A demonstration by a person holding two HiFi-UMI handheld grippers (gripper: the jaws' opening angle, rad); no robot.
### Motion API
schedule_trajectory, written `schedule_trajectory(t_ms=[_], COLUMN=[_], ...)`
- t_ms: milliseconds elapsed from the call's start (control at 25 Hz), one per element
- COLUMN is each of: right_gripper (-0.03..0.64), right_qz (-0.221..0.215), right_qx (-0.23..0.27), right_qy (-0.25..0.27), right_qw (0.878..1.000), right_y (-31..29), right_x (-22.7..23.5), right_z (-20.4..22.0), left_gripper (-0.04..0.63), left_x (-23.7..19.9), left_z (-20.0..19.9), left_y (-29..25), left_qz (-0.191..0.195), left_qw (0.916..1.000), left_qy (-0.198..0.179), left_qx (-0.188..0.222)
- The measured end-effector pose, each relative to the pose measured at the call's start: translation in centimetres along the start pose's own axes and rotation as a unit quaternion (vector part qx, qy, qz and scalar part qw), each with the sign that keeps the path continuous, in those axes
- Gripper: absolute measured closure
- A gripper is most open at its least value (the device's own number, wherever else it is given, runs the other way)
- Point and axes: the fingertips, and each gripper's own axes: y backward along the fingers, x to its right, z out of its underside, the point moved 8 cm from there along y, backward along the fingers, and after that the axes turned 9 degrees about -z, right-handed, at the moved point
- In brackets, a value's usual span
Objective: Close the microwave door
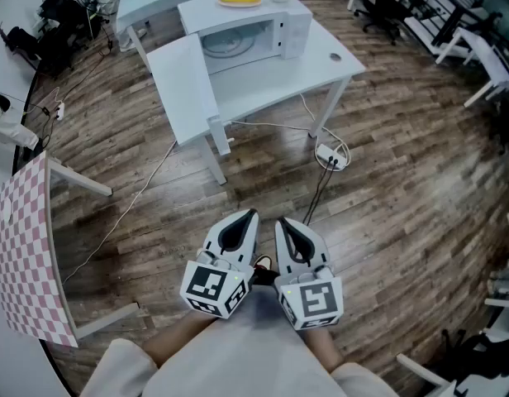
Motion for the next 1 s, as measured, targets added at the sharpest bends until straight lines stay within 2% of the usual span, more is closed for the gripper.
schedule_trajectory(t_ms=[1000], right_gripper=[0.594], right_qz=[0.001], right_qx=[-0.001], right_qy=[-0.012], right_qw=[1.0], right_y=[0.15], right_x=[-0.38], right_z=[0.84], left_gripper=[0.586], left_x=[0.78], left_z=[0.24], left_y=[0.11], left_qz=[-0.001], left_qw=[0.9995], left_qy=[-0.031], left_qx=[0.004])
